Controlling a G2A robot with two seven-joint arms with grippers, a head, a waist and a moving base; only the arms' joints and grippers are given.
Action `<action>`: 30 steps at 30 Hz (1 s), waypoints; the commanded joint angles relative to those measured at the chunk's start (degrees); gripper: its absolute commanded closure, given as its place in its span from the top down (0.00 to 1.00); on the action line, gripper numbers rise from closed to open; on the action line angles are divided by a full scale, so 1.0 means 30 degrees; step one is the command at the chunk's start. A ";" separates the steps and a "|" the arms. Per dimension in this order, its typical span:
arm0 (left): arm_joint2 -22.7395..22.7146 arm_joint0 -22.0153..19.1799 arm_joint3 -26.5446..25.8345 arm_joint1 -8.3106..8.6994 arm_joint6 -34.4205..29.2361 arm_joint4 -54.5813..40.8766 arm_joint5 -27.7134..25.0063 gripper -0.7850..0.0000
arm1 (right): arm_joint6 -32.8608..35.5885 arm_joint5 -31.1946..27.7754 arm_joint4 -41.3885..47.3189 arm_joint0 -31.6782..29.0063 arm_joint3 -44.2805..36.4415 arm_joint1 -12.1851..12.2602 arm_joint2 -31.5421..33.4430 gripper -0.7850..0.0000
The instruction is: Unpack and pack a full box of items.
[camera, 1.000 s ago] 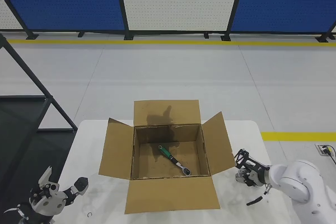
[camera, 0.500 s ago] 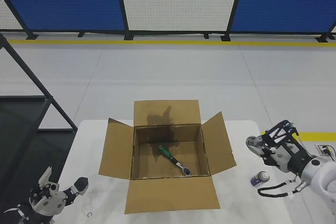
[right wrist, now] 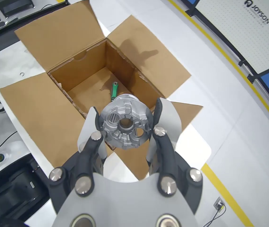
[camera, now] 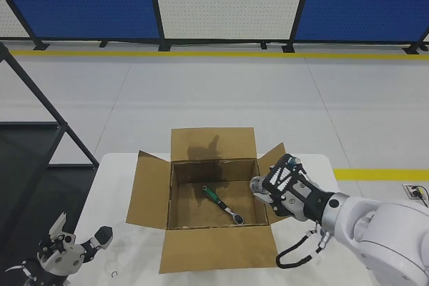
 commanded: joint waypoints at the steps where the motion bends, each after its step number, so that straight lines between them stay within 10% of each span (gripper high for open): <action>1: 0.0000 0.0000 0.0000 0.0000 0.0000 0.0000 0.0000 1.00 | -0.0016 0.0024 -0.0019 -0.0034 -0.0011 0.0002 0.0336 0.00; 16: 0.0000 0.0000 0.0000 0.0000 0.0000 0.0000 0.0000 1.00 | -0.0968 0.0327 -0.0257 0.0992 0.1368 -0.0461 -0.2508 0.00; 30: 0.0000 0.0000 0.0000 0.0000 0.0000 0.0000 0.0000 1.00 | -0.0382 0.4899 -0.1017 0.9493 1.2305 -0.4818 -1.3338 0.00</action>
